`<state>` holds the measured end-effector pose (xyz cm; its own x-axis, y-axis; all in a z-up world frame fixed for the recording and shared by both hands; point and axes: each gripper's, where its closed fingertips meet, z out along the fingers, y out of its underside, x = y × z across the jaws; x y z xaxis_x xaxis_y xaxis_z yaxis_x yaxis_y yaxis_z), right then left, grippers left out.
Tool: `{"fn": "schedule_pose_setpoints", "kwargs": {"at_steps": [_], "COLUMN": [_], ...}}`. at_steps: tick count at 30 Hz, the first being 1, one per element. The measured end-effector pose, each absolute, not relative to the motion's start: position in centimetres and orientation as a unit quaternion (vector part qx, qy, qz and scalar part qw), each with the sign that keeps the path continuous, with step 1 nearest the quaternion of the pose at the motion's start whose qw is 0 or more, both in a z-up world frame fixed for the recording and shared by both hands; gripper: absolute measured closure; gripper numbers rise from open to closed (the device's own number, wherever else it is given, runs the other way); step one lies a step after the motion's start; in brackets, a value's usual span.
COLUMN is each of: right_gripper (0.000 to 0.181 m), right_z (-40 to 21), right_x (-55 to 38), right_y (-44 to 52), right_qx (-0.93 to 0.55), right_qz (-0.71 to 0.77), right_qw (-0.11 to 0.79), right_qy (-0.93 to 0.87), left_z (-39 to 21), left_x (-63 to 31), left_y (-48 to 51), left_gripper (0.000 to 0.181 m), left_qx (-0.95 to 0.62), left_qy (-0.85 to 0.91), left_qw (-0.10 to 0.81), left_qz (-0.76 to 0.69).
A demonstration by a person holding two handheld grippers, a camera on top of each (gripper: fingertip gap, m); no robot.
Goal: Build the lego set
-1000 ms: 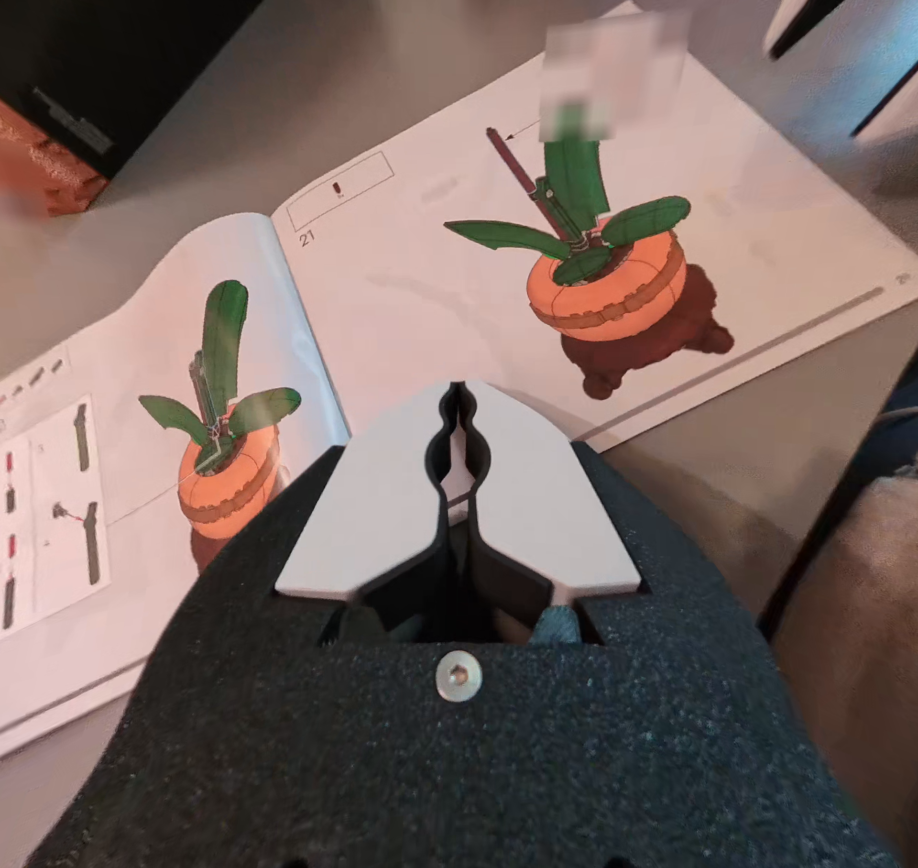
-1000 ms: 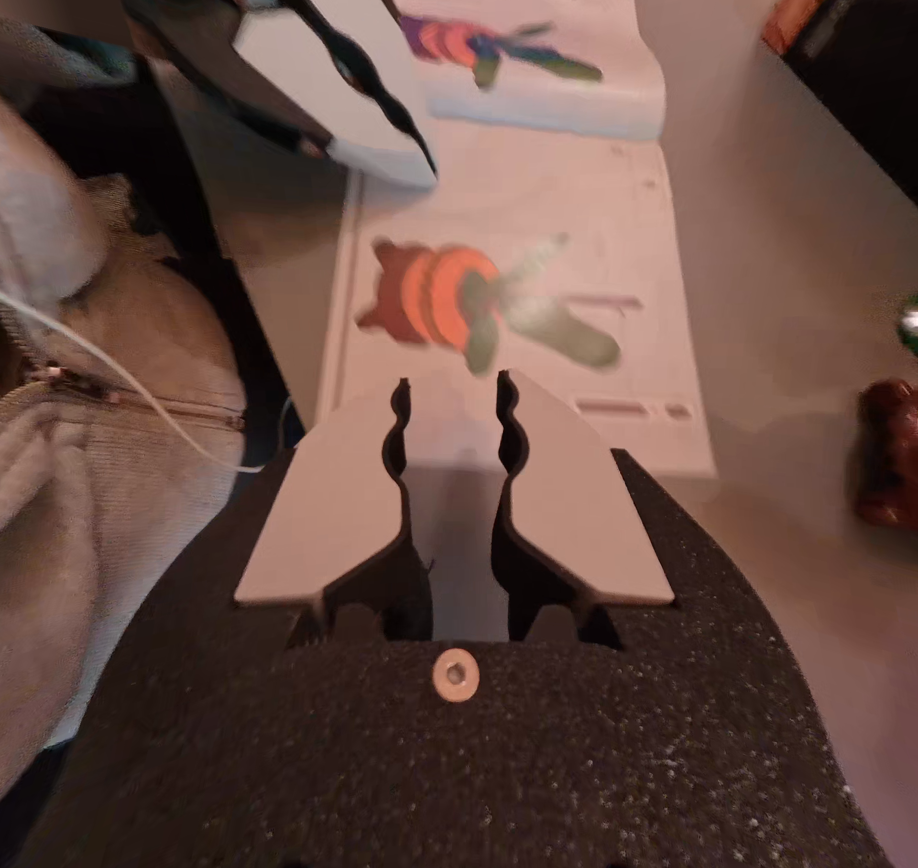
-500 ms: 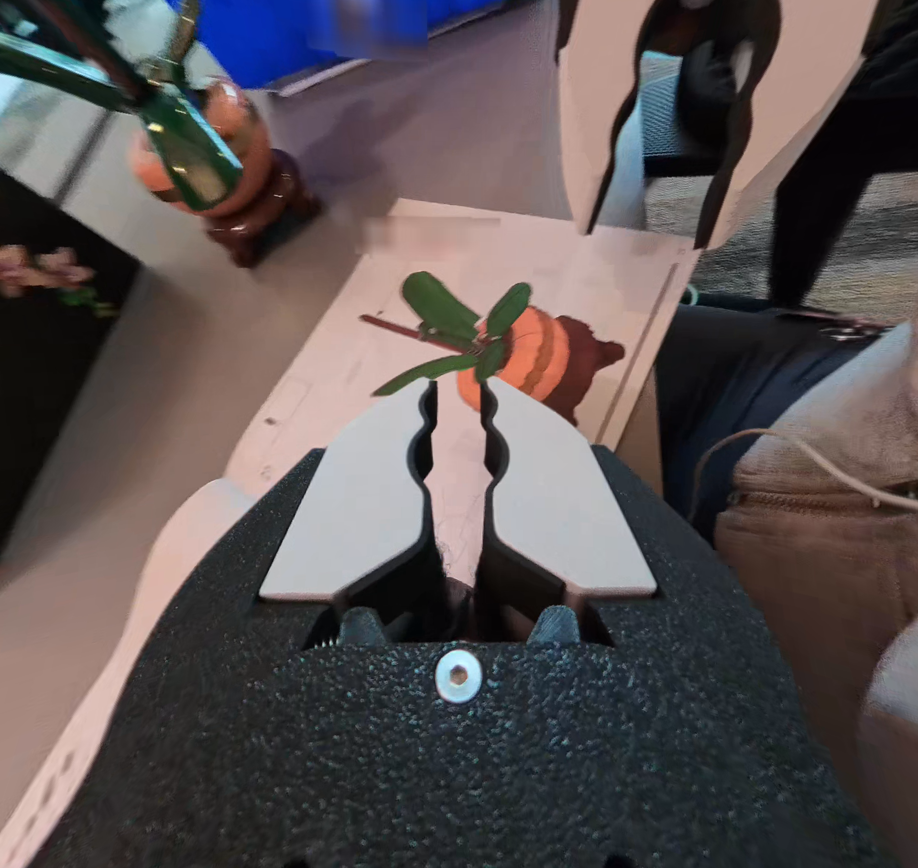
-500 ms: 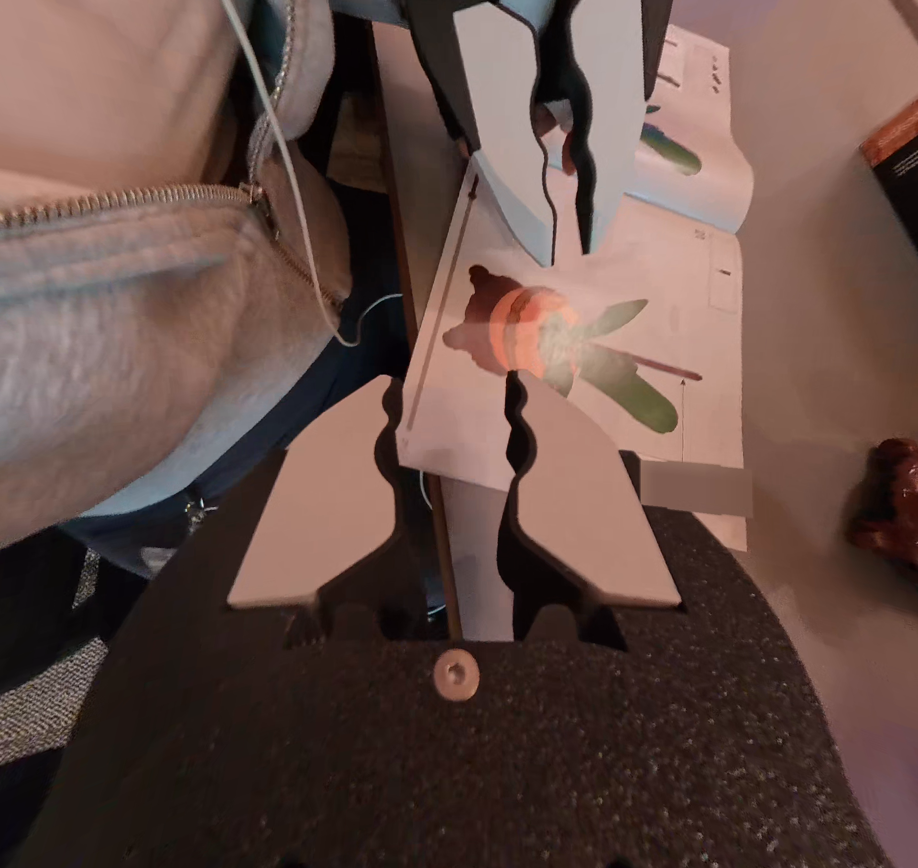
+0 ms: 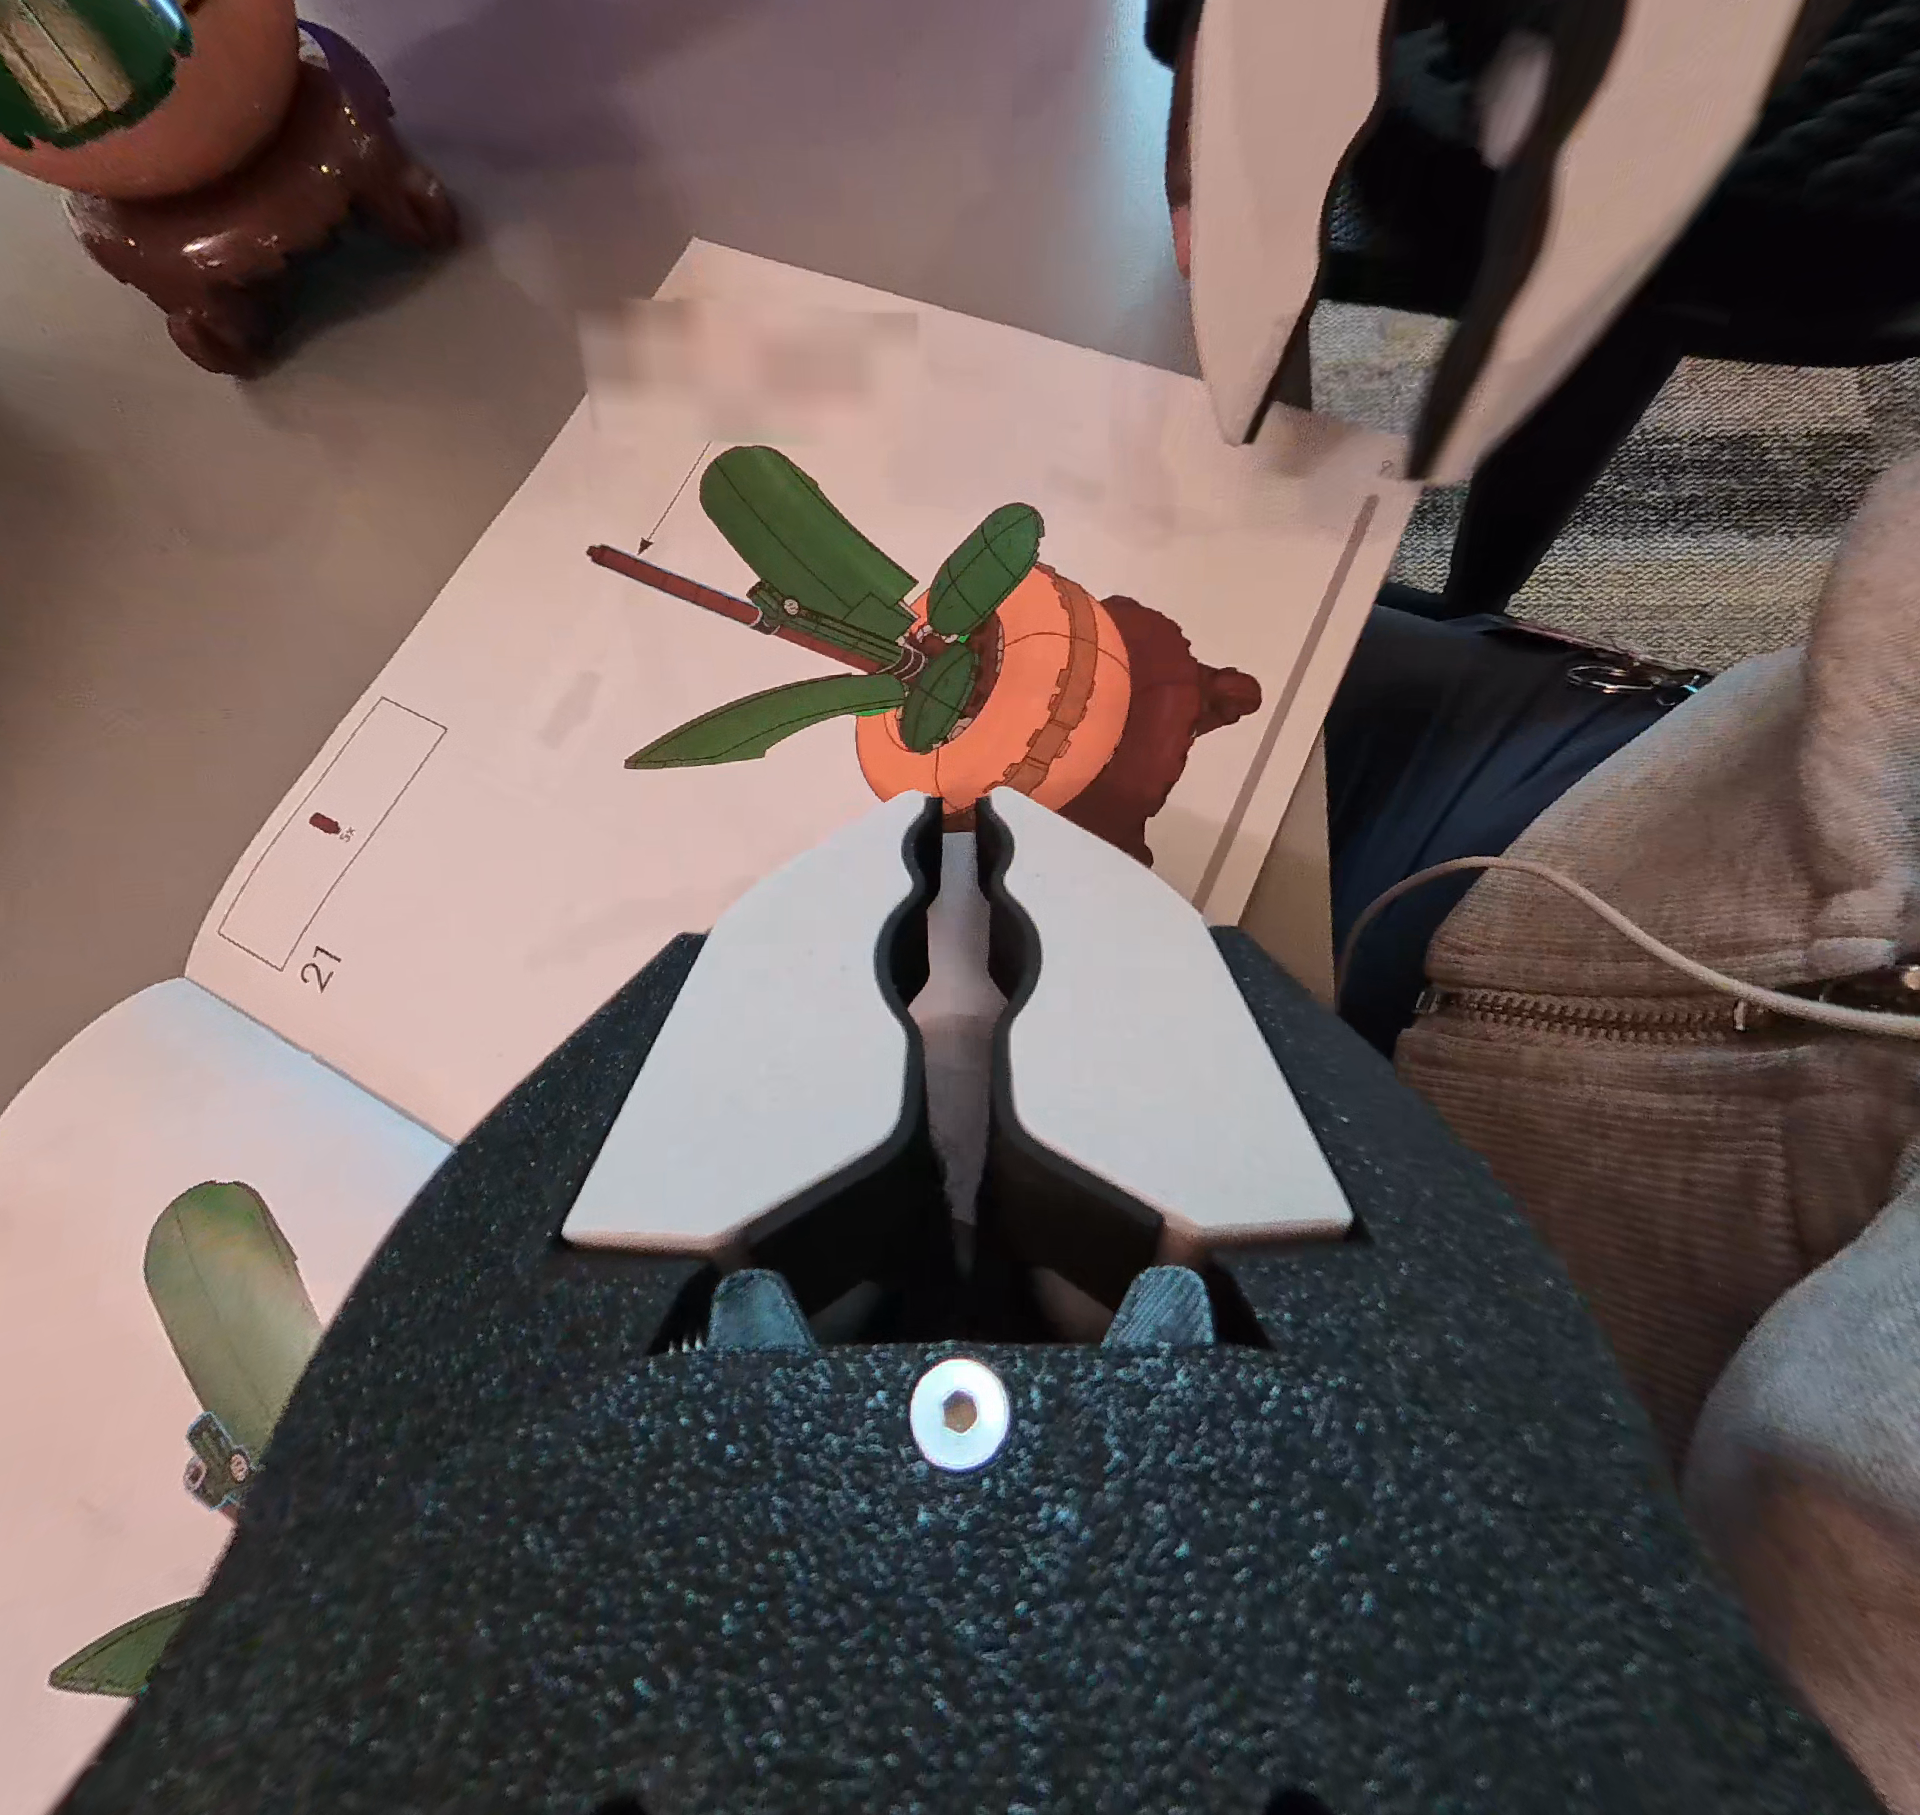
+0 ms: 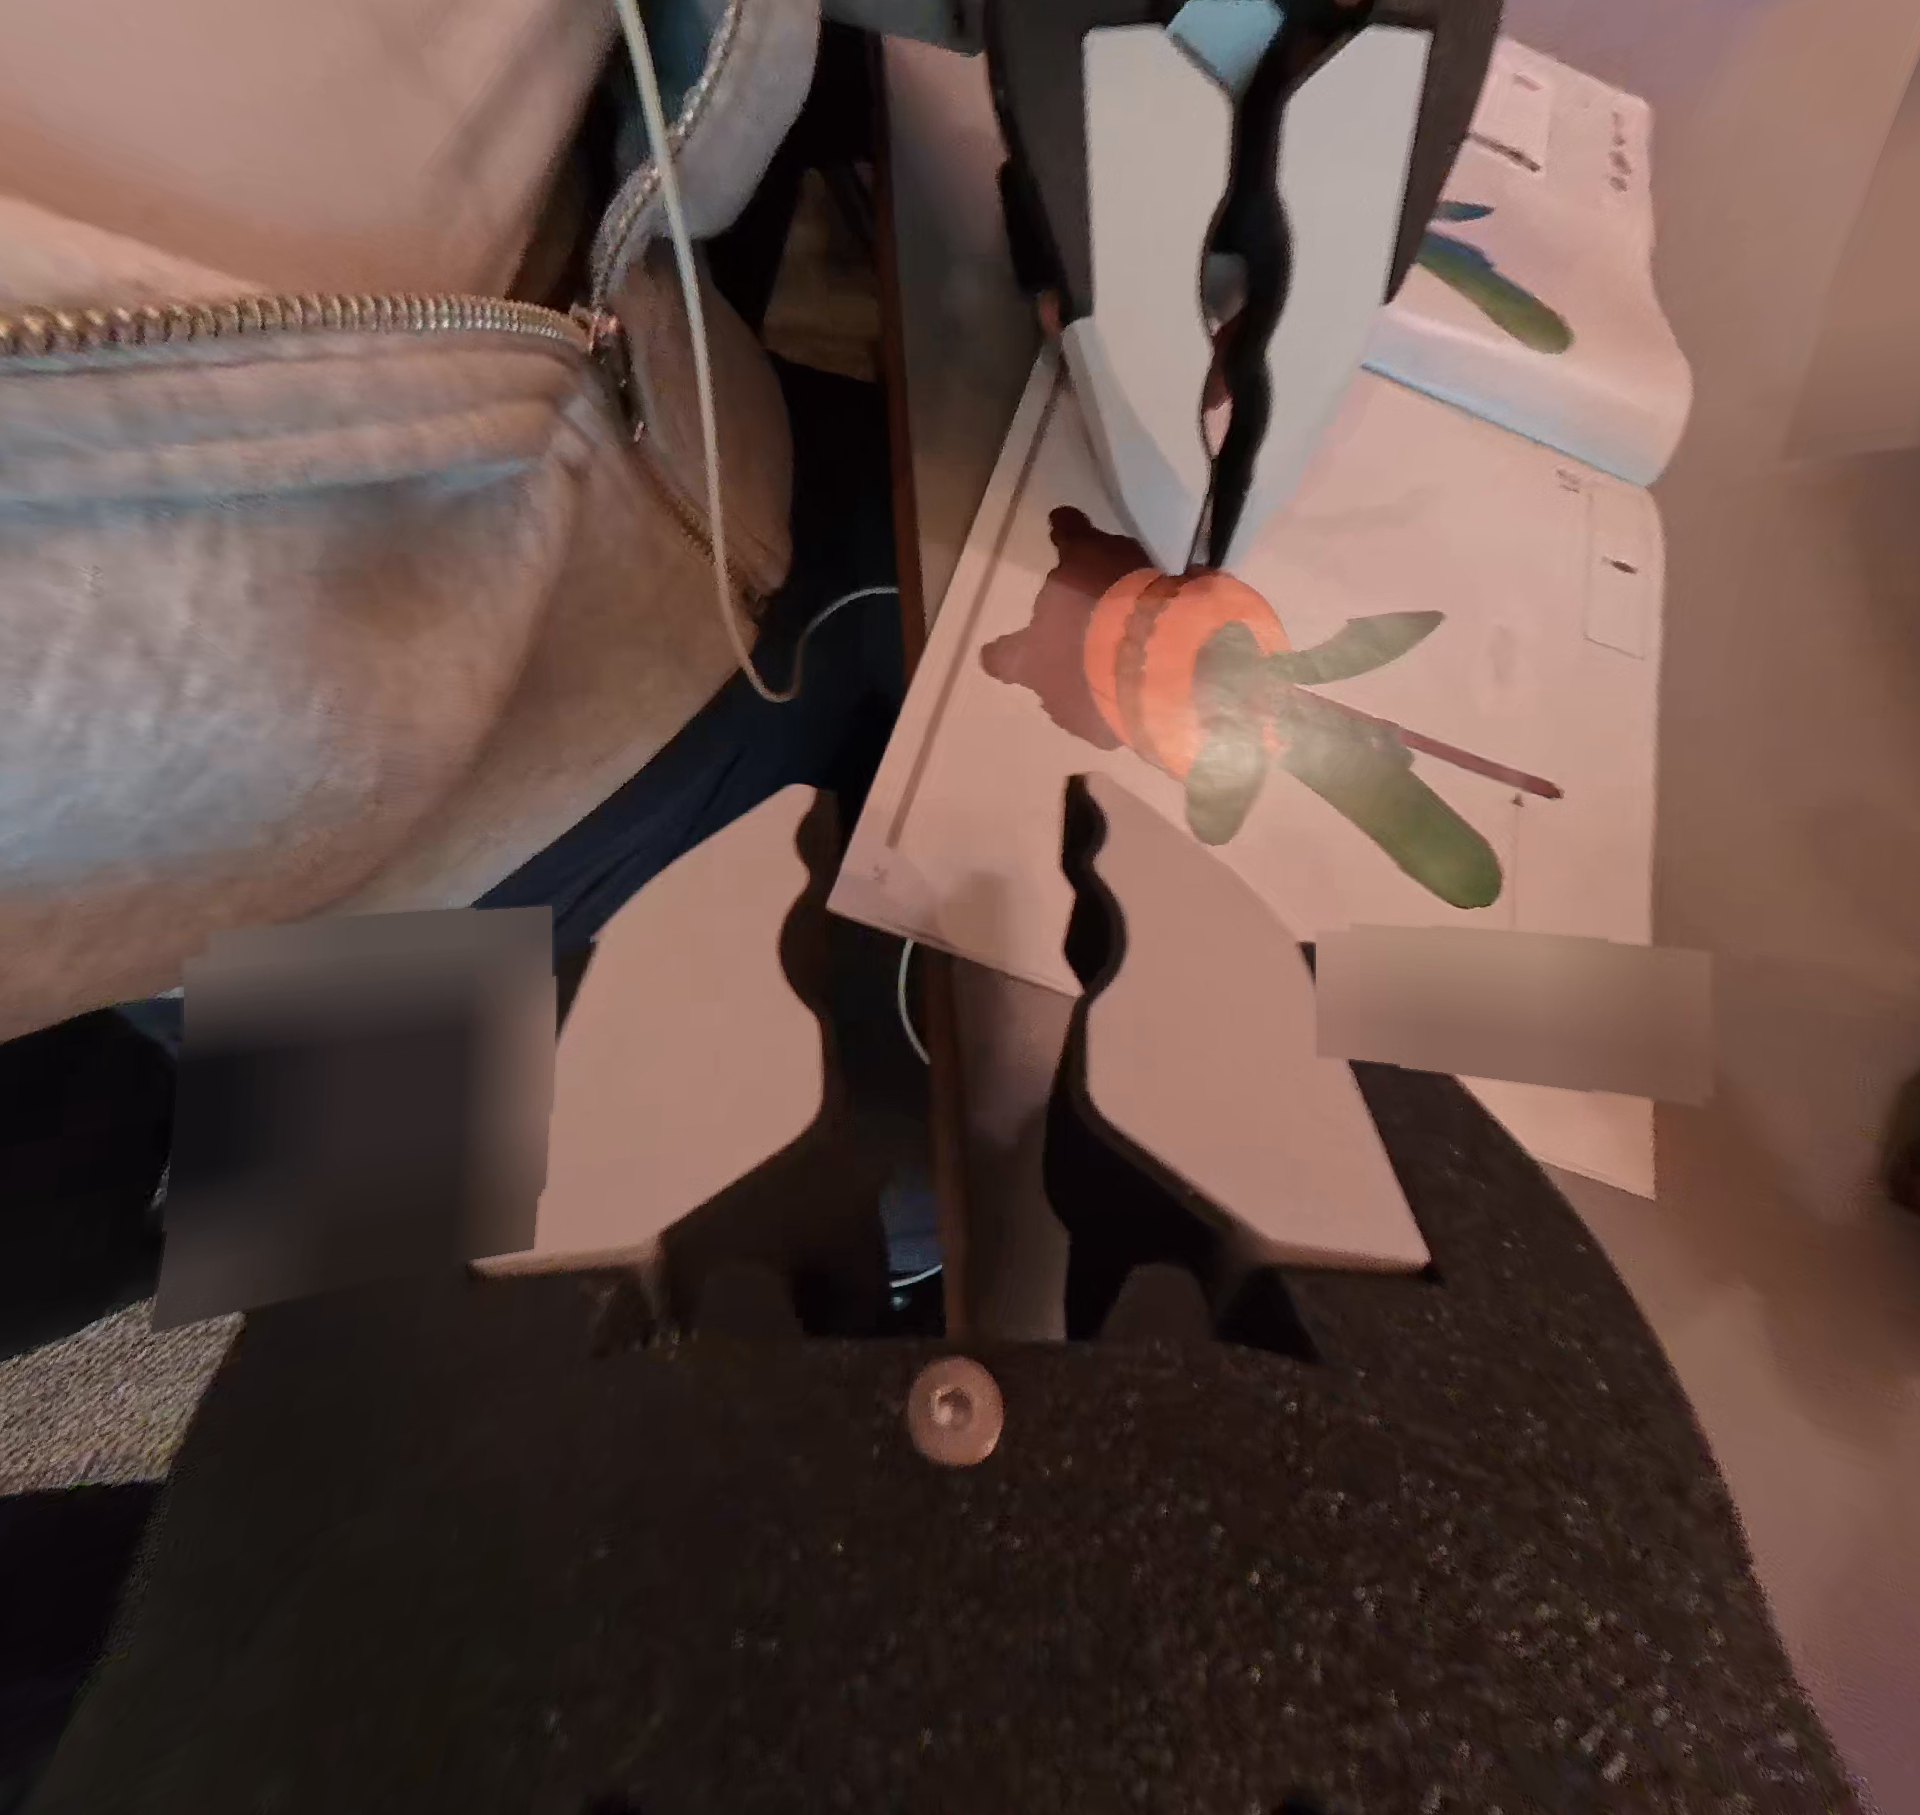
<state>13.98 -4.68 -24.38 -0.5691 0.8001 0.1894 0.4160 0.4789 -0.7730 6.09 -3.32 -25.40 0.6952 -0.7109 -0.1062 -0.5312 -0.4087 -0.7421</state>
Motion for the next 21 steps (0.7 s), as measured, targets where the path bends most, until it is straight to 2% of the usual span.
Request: {"fn": "schedule_pose_setpoints", "kwargs": {"at_steps": [2,3,7,12,15,21], "right_gripper": [0.127,0.128,0.151,0.153,0.162,0.158], "right_z": [-25.3,-25.8,-26.0,-24.2,-23.9,-23.9], "right_x": [14.4,14.5,14.0,14.0,14.1,14.5], "right_y": [-4.7,-4.7,-4.5,-4.1,-4.2,-4.5], "right_qx": [-0.371,-0.365,-0.339,-0.359,-0.356,-0.363], "right_qz": [0.322,0.307,0.285,0.349,0.360,0.375], "right_qw": [0.265,0.263,0.299,0.299,0.302,0.280], "right_qy": [-0.830,-0.839,-0.845,-0.813,-0.808,-0.806], "left_z": [-25.4,-25.4,-25.4,-25.4,-25.4,-25.4], "left_x": [6.1,6.1,6.1,6.1,6.1,6.1], "left_y": [-3.3,-3.3,-3.3,-3.3,-3.3,-3.3], "left_gripper": [0.175,0.175,0.175,0.175,0.175,0.175], "left_qx": [-0.833,-0.834,-0.835,-0.834,-0.833,-0.834], "left_qy": [0.370,0.369,0.367,0.369,0.369,0.367], "left_qw": [0.393,0.393,0.391,0.393,0.394,0.393], "left_qz": [-0.118,-0.120,-0.124,-0.120,-0.118,-0.122]}}
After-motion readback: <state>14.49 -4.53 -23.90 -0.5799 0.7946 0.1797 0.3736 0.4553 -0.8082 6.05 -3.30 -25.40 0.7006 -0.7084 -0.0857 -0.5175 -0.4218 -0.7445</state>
